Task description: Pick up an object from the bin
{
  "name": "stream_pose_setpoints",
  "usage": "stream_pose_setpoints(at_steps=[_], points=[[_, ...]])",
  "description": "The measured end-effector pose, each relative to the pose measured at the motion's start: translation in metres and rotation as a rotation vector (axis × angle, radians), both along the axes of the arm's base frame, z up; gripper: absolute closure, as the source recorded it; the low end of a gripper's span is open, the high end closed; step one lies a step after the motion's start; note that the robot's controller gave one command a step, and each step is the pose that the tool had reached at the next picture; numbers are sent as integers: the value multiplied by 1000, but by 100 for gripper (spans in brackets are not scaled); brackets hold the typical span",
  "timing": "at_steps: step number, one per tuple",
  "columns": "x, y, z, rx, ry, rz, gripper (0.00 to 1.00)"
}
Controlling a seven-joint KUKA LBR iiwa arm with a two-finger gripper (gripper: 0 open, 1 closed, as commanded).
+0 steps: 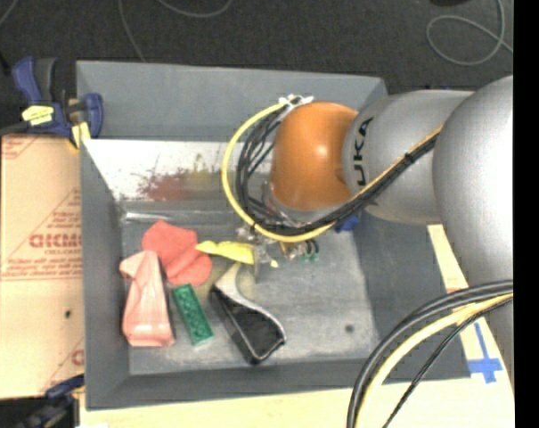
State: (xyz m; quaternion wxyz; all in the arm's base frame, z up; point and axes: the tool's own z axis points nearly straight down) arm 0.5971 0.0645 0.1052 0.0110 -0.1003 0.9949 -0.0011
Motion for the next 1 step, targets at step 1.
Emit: stream_pose_setpoints(at_steps=[1], points=[[0,0,5,0,-2,-1,100]])
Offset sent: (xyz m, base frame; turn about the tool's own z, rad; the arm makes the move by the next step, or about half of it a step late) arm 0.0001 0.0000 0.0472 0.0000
